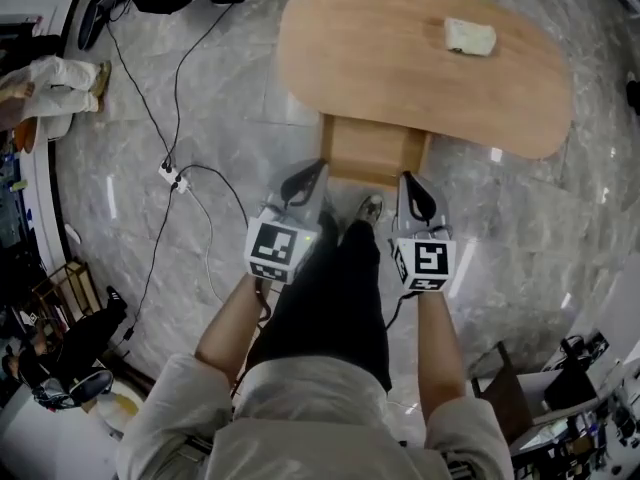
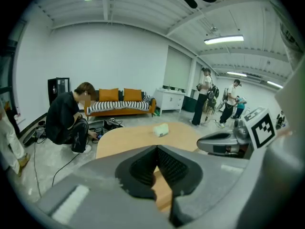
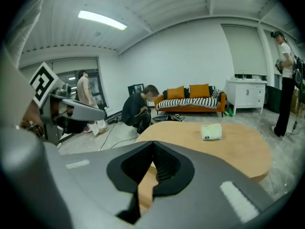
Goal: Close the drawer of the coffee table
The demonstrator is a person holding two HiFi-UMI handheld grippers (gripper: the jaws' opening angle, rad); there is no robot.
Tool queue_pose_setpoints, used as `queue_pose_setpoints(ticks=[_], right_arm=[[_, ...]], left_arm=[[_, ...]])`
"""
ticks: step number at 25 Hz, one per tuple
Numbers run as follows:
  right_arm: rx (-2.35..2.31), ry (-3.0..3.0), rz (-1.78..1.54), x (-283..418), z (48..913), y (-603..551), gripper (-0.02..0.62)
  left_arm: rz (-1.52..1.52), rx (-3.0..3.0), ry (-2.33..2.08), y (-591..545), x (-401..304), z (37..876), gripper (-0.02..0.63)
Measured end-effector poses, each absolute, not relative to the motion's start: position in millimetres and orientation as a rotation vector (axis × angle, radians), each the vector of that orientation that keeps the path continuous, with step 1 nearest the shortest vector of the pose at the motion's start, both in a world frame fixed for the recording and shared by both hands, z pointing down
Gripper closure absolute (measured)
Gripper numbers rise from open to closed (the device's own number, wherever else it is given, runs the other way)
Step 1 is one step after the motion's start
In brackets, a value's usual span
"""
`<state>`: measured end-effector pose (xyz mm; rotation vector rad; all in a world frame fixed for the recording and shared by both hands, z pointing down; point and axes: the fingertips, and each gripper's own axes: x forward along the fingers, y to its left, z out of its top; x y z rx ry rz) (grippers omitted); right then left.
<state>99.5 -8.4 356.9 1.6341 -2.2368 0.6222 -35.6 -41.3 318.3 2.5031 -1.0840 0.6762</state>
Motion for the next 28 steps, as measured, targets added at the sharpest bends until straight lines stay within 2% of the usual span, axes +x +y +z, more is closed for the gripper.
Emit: queue_pose_setpoints(ticks=[4,9,16,24,28], right_arm=[[1.485,-2.187,0.586,94.2,413.2,-4.8,0.589],[1.342,-2.107,0.592,108.5,505.1,12.3,0.588],[1.252,-2.007,0.649,125.0,588.4,34.7,0.589],[1.155,-1.885,0.564,154.0,645.0,66.0,0.589],[0.987,-1.787,0.465,181.4,676.5,85.7,0.587]], left_arm=[[0.791,2.56,-0.978,-42.7,-53.9,368.8,0.584],[1.107,2.445,-0.823,-24.1,-81.7,480.2,0.584],[1.259,2.363,-0.713,0.3,-98.8,595.1,0.584],[1.563,2.32,-0.502,26.7,-125.9,688.6,0.584],[1.649,2.343,-0.484,21.1,-138.4,702.4,0.584]])
